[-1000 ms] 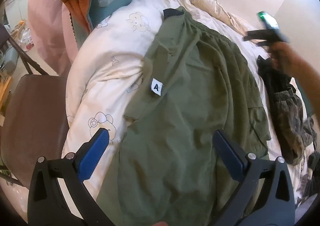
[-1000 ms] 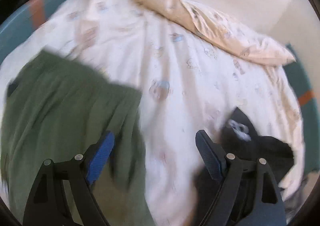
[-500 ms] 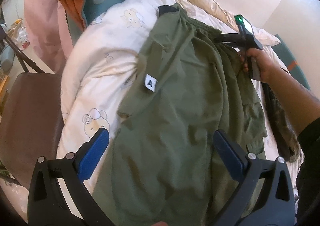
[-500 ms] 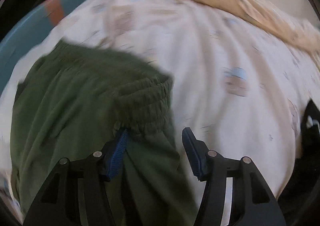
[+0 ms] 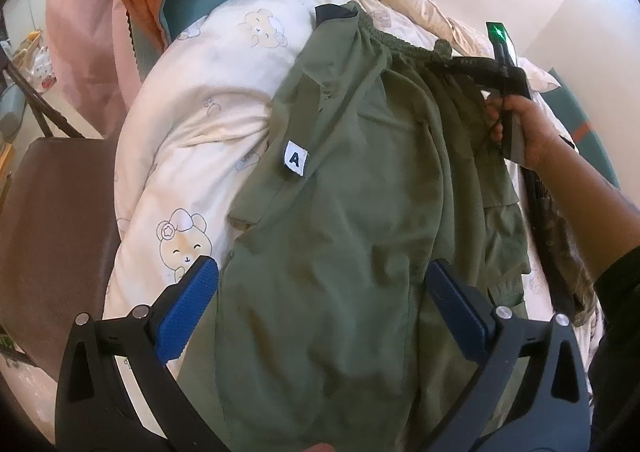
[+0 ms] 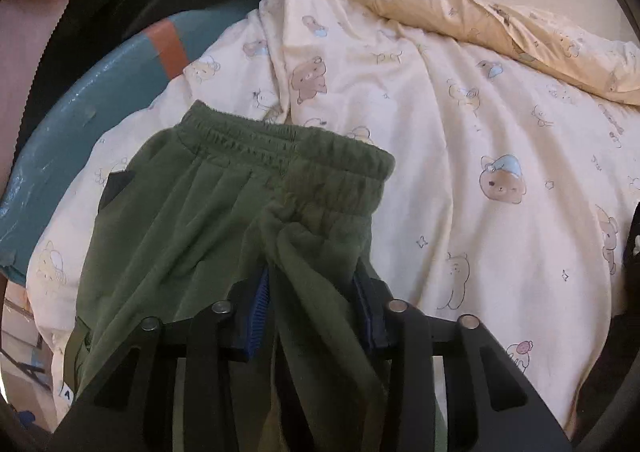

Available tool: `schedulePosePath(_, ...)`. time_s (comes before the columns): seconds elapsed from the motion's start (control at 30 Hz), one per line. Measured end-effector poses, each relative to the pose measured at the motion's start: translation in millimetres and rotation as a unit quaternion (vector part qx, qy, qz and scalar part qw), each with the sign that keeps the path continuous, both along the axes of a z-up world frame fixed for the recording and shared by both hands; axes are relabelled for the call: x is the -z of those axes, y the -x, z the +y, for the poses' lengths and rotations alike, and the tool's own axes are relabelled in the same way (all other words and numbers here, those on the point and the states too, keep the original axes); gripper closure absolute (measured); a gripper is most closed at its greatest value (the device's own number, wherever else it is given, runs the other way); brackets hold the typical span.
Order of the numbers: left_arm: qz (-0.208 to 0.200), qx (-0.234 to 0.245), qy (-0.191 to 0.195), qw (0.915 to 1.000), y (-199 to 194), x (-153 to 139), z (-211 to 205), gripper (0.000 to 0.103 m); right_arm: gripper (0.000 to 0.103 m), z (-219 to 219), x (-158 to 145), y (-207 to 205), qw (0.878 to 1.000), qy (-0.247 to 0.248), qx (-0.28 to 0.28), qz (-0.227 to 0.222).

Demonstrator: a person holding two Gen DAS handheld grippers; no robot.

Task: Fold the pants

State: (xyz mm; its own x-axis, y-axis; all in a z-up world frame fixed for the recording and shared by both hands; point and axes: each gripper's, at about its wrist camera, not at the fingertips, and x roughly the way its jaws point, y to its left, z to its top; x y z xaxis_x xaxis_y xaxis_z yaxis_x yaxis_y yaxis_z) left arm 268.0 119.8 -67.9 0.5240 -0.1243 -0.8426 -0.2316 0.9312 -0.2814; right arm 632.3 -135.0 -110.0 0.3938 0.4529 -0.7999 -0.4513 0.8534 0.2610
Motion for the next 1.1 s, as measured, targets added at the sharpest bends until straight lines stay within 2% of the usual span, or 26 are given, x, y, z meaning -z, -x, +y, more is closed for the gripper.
schedulePosePath(0.03, 0.001, 0.001, 0.000, 1.0000, 0, 0, 0, 0.000, 0.096, 0, -5, 2, 0.999, 0.032, 0.018, -0.027)
schedulePosePath(0.07, 0.001, 0.001, 0.000, 1.0000, 0, 0, -1, 0.000, 0.097, -3, -11, 4, 0.998, 0.042, 0.022, -0.048)
schedulePosePath(0.13, 0.001, 0.003, 0.000, 1.0000, 0, 0, -1, 0.000, 0.099, -11, -23, 0, 0.994, 0.078, 0.034, -0.062)
schedulePosePath(0.17, 0.000, 0.002, -0.001, 1.0000, 1, 1, 0, 0.000, 0.100, -18, -30, -8, 0.989, 0.122, 0.044, -0.078)
schedulePosePath(0.2, -0.001, 0.000, -0.002, 1.0000, 1, 1, 0, 0.000, 0.101, -21, -33, -12, 0.981, 0.160, 0.055, -0.096)
schedulePosePath(0.23, -0.001, -0.001, -0.002, 1.0000, 1, 2, 0, 0.000, 0.101, -25, -35, -22, 0.967, 0.217, 0.069, -0.111)
schedulePosePath(0.33, 0.003, -0.002, -0.003, 1.0000, 0, 3, 1, 0.000, 0.101, -36, -33, -54, 0.929, 0.318, 0.139, -0.132)
schedulePosePath(0.37, 0.004, -0.003, -0.002, 1.0000, 0, 3, 1, 0.000, 0.101, -41, -27, -65, 0.919, 0.336, 0.162, -0.126)
schedulePosePath(0.4, 0.005, -0.003, -0.001, 1.0000, 0, 3, 1, 0.000, 0.100, -48, -14, -73, 0.917, 0.344, 0.177, -0.099)
schedulePosePath(0.43, 0.005, -0.001, 0.001, 1.0000, 1, 3, 2, 0.000, 0.099, -53, -2, -81, 0.920, 0.339, 0.185, -0.068)
schedulePosePath(0.47, 0.005, -0.001, -0.001, 1.0000, 1, 2, 2, 0.000, 0.091, -60, 14, -87, 0.923, 0.333, 0.192, -0.030)
schedulePosePath(0.5, 0.005, -0.001, -0.001, 1.0000, 2, 1, 2, 0.000, 0.075, -67, 34, -91, 0.925, 0.327, 0.195, 0.015)
schedulePosePath(0.53, 0.004, -0.001, -0.001, 1.0000, 2, 0, 2, 0.000, 0.069, -71, 42, -89, 0.924, 0.327, 0.195, 0.033)
schedulePosePath(0.57, 0.004, -0.001, 0.000, 1.0000, 3, 0, 2, 0.000, 0.057, -75, 45, -87, 0.924, 0.326, 0.196, 0.033)
schedulePosePath(0.6, 0.004, -0.001, 0.000, 1.0000, 3, 0, 2, 0.000, 0.039, -79, 40, -84, 0.926, 0.322, 0.199, 0.022)
schedulePosePath(0.67, 0.006, 0.000, 0.004, 1.0000, 2, 1, -1, 0.000, 0.021, -94, 20, -80, 0.933, 0.298, 0.202, 0.011)
schedulePosePath(0.73, 0.006, 0.003, 0.006, 1.0000, 1, 0, -5, 0.000, 0.020, -110, -6, -74, 0.944, 0.262, 0.200, 0.006)
schedulePosePath(0.8, 0.001, 0.010, 0.003, 0.9999, 1, -4, -11, 0.000, 0.020, -128, -35, -62, 0.949, 0.241, 0.205, -0.002)
schedulePosePath(0.9, -0.014, 0.018, -0.013, 0.9997, 2, -11, -19, 0.000, 0.020, -149, -65, -17, 0.974, 0.151, 0.167, 0.003)
schedulePosePath(0.97, -0.016, 0.023, -0.021, 0.9994, 4, -13, -22, 0.000, 0.020, -158, -64, 30, 0.989, 0.079, 0.115, 0.049)
schedulePosePath(1.0, -0.016, 0.024, -0.024, 0.9993, 4, -12, -23, 0.000, 0.020, -159, -58, 50, 0.992, 0.052, 0.092, 0.068)
schedulePosePath(1.07, -0.013, 0.024, -0.024, 0.9993, 6, -10, -24, 0.000, 0.020, -160, -42, 95, 0.993, 0.011, 0.051, 0.104)
schedulePosePath(1.1, -0.012, 0.025, -0.024, 0.9993, 6, -10, -25, 0.000, 0.020, -162, -28, 116, 0.990, -0.019, 0.037, 0.136)
